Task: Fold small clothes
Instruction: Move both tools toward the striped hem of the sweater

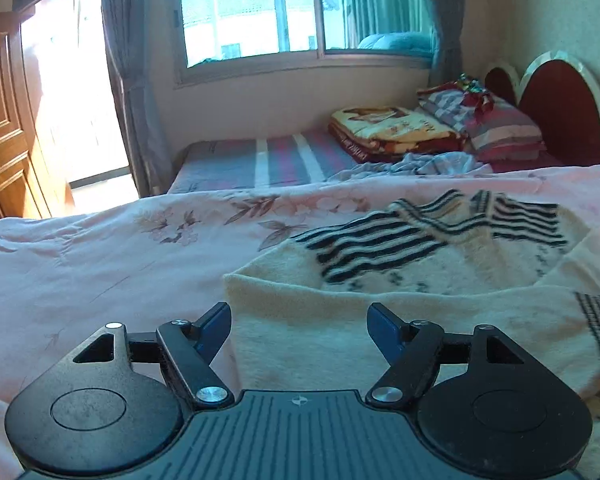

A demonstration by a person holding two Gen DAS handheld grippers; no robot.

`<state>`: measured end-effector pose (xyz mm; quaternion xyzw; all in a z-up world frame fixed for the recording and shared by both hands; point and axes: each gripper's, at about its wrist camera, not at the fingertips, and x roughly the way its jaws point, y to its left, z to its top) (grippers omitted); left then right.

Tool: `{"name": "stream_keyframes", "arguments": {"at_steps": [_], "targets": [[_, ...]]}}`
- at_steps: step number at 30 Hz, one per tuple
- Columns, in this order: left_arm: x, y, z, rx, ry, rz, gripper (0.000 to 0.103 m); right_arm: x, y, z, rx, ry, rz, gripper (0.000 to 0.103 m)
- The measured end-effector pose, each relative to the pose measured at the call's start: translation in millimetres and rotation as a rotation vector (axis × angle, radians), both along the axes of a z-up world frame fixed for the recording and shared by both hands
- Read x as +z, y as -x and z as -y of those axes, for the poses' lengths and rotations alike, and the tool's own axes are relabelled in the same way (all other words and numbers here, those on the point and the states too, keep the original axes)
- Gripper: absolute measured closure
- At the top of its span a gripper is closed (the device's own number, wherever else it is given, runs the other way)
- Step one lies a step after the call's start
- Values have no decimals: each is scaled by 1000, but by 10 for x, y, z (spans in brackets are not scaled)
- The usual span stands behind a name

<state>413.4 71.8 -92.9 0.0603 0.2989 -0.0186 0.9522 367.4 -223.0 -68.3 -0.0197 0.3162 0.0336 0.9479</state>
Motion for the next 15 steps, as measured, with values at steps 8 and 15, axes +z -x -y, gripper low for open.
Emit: {"name": "stream_keyframes", "arguments": {"at_steps": [8,15], "targets": [[-290,532,310,-12,34,-67,28,-162,315,-364,168,92,-59,73],[-188,876,80,47,66,-124,28,-110,479,-4,116,-22,-97,59]]}}
